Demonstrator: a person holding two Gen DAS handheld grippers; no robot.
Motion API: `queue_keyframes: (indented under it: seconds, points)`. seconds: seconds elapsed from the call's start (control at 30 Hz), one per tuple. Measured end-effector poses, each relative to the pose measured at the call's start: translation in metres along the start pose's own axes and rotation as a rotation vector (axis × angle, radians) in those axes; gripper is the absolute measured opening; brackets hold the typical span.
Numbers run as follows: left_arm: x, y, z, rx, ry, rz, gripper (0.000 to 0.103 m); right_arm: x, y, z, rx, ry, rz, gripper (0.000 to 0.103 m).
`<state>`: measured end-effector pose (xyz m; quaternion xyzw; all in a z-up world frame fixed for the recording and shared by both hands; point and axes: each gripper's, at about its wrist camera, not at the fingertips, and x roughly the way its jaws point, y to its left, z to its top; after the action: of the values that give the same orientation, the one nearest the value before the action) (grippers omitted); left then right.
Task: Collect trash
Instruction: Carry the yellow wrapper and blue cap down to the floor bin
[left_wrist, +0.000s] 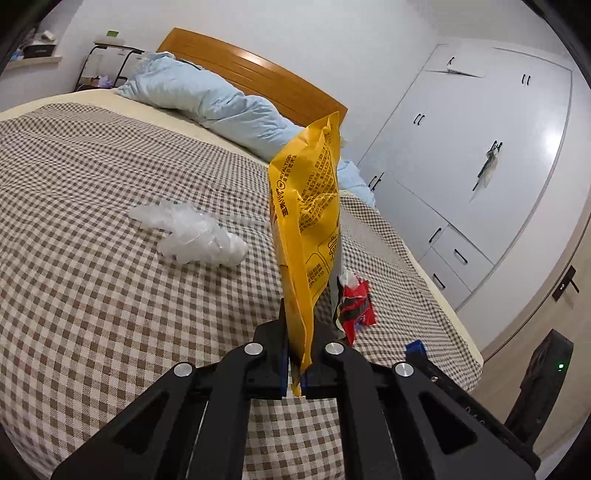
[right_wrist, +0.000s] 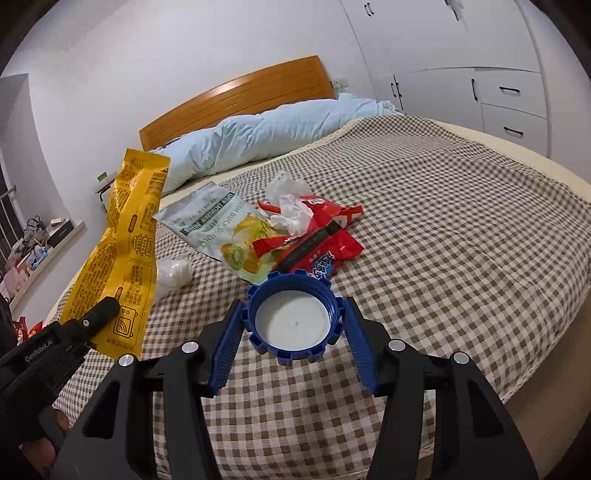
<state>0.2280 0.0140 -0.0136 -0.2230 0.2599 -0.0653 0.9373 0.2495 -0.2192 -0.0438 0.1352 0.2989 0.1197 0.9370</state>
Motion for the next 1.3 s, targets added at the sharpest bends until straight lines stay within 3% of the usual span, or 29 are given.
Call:
queue_keyframes:
  seconds: [0.23, 0.6, 1.3]
  points:
    - [-0.004, -0.011, 0.0, 0.0, -0.012, -0.048, 0.001, -0.004, 0.007, -0.001, -0.016, -0.021, 0.021, 0.053]
    - [-0.021, -0.024, -0.002, 0.042, -0.019, -0.039, 0.001, -0.015, 0.004, 0.0, -0.009, -0.038, 0.035, 0.053]
    - [-0.107, -0.025, -0.048, 0.117, 0.011, -0.051, 0.001, -0.072, 0.016, -0.037, -0.12, -0.052, 0.065, 0.053]
